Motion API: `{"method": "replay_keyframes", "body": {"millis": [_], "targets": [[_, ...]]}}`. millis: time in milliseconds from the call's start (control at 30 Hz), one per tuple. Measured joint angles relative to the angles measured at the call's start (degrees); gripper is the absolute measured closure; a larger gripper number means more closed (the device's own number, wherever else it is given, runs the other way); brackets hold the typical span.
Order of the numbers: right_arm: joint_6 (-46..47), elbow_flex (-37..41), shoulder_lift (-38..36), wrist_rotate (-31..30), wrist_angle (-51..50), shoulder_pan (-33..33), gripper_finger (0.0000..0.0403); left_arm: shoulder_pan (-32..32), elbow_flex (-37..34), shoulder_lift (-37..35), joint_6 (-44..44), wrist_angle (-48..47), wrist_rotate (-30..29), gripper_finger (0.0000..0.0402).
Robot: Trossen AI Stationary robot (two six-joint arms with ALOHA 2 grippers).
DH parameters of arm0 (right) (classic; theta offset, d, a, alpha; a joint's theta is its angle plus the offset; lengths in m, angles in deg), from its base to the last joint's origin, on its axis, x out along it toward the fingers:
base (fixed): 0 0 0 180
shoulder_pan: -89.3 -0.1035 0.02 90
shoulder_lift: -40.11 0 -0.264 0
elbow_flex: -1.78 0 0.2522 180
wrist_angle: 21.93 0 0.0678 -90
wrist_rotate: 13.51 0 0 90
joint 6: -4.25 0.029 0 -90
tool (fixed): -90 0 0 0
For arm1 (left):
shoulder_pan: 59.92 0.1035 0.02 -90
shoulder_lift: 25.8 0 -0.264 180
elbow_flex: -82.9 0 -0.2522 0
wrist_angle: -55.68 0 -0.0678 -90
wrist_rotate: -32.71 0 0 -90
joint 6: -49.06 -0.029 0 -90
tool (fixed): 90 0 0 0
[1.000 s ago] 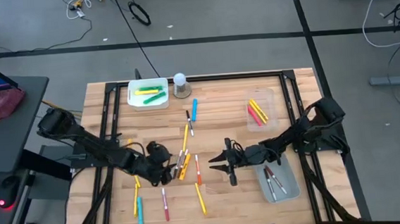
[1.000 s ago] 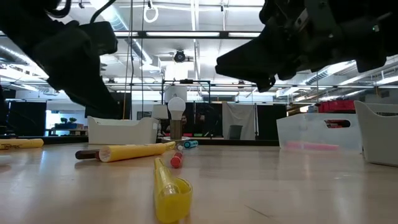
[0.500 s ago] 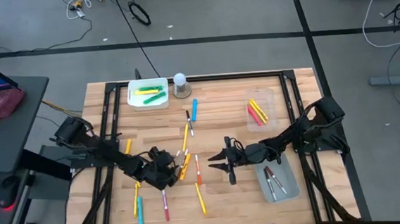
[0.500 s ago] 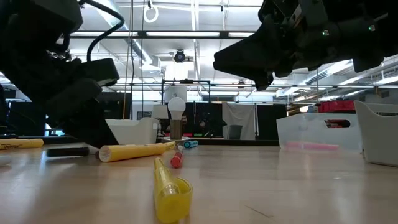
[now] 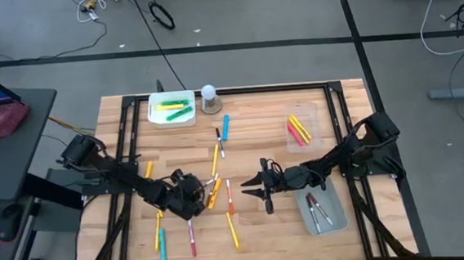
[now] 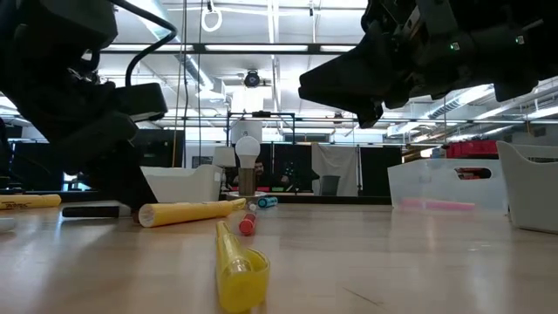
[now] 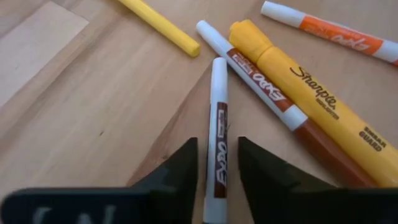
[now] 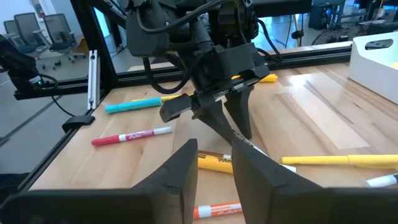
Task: Pick & Place Markers
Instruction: Put the brown marker pen into the gray bin
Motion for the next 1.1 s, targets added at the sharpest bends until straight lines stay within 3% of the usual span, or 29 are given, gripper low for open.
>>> {"method": "replay_keyframes", "body": {"millis": [167,467,633,867,1100], "targets": [[0.0,0.0,0.0,0.0,0.0,0.1,0.0303,-0.1,0.0,-0.4,-0.6,-1.7,0.5,0.0362],[-0.1,0.0,0.0,0.0,-0.1,0.4,0.0303,-1.3,-0.1,-12.4,-6.4,-8.6,5.7,0.0364],[-0.4,-2.3,-0.1,0.0,-4.5,1.8,0.0287,-0.5,0.5,-15.2,-14.0,0.3,4.9,0.0364],[-2.7,-8.1,3.8,1.7,-9.6,3.1,0.0211,2.1,0.6,-14.6,-24.8,16.3,6.5,0.0364],[-8.1,-13.4,9.4,2.5,-9.7,3.2,0.0189,2.6,0.7,-14.4,-27.7,20.9,7.5,0.0364]]}}
